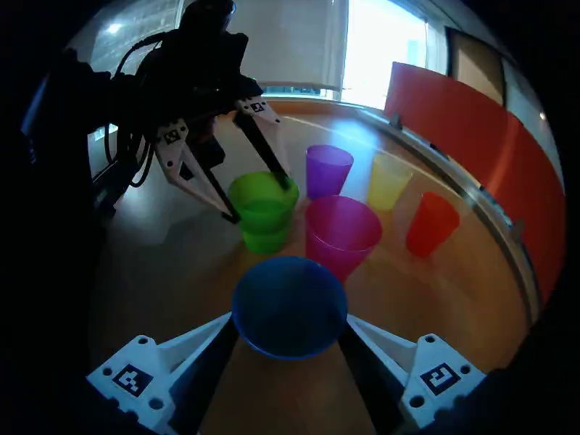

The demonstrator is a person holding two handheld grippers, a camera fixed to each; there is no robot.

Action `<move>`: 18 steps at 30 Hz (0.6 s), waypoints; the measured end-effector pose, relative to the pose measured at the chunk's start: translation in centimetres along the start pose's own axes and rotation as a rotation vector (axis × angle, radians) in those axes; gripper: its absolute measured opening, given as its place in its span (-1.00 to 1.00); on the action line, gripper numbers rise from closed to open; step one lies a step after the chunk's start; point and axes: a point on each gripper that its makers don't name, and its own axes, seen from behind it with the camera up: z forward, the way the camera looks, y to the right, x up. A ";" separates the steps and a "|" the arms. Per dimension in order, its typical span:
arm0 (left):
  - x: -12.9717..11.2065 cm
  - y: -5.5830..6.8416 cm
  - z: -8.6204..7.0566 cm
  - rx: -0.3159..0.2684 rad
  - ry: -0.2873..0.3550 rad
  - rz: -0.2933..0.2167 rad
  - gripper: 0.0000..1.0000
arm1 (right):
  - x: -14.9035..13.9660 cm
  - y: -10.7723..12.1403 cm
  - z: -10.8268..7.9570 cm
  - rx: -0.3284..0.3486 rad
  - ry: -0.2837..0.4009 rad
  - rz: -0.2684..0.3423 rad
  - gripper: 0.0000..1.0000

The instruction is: Pour water

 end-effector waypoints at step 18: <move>-1.8 -0.1 0.2 0.011 -0.047 0.012 0.78 | -1.1 -0.4 -0.5 -0.010 -0.012 0.013 0.86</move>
